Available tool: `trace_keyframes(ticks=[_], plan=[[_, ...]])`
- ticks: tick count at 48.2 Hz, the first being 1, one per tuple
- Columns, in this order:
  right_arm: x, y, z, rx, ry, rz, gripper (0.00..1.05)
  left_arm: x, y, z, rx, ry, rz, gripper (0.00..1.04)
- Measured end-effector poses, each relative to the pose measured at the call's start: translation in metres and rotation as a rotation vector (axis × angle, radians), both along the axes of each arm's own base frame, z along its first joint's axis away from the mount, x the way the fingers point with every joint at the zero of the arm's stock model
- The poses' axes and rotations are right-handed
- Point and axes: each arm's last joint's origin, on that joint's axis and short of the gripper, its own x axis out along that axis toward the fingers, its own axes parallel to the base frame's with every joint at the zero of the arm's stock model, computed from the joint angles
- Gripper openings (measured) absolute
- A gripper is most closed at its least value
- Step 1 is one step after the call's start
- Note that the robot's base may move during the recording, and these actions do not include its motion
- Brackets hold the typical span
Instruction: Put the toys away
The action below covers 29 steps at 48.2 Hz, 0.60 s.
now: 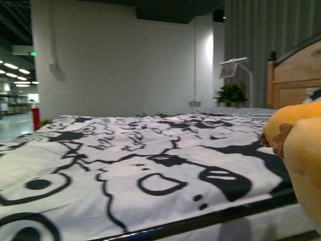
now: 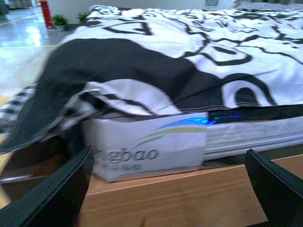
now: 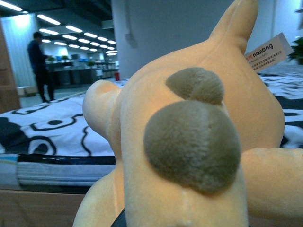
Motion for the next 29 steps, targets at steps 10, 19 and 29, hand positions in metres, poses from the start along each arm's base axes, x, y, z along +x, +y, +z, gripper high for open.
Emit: trace_keyframes(ticks=[10, 19, 29], plan=[[0.0, 0.0001, 0.0, -0.001, 0.0, 0.002, 0.08, 0.0, 0.0, 0.0, 0.0, 0.0, 0.0, 0.99], [-0.0001, 0.0001, 0.0, -0.001, -0.001, 0.003, 0.08, 0.0, 0.0, 0.0, 0.0, 0.0, 0.0, 0.99], [-0.0001, 0.0001, 0.0001, 0.0, -0.001, 0.003, 0.08, 0.0, 0.0, 0.0, 0.0, 0.0, 0.0, 0.99]])
